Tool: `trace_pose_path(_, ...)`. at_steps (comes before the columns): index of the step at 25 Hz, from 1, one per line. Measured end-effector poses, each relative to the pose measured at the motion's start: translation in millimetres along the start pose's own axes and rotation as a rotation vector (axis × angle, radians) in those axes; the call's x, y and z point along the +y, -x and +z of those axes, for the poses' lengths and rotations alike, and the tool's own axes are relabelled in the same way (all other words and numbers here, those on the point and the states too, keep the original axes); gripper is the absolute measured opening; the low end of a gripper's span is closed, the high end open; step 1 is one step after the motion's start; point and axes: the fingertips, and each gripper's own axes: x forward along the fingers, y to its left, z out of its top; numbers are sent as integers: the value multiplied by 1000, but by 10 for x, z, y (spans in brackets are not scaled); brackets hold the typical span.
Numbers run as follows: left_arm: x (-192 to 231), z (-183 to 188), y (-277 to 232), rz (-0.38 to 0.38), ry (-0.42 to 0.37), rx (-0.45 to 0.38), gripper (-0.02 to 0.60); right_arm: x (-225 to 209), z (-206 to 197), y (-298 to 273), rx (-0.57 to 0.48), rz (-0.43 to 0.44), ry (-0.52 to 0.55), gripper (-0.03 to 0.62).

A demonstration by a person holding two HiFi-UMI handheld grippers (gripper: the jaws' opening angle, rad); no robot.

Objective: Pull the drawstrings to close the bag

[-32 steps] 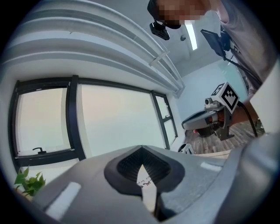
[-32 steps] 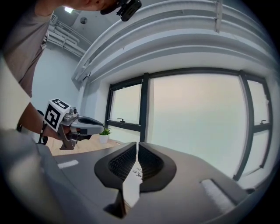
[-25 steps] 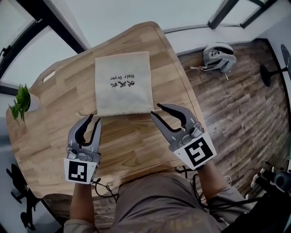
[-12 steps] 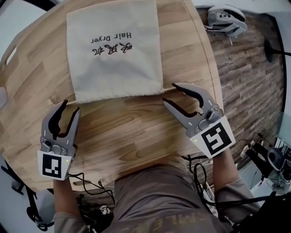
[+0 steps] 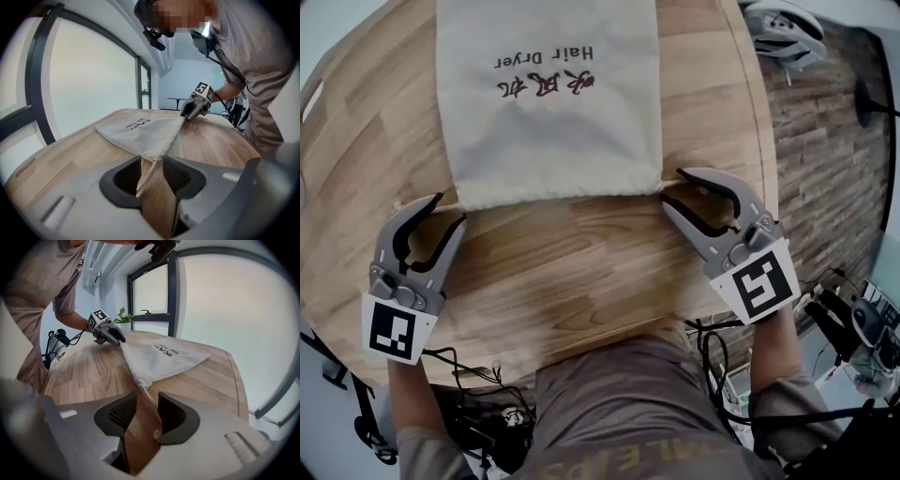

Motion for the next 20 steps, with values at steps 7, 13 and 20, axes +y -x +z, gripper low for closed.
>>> trace_pose_path(7, -92, -56, -93, -122, -234, 101, 104, 57, 5, -24, 39, 37, 16, 127)
trace_pose_path(13, -101, -63, -134, -131, -176, 138, 63, 114, 22, -43, 115, 82, 96, 92)
trace_pose_path(20, -92, -48, -119, -138, -199, 178, 12, 93, 75, -51, 115, 74, 94, 96)
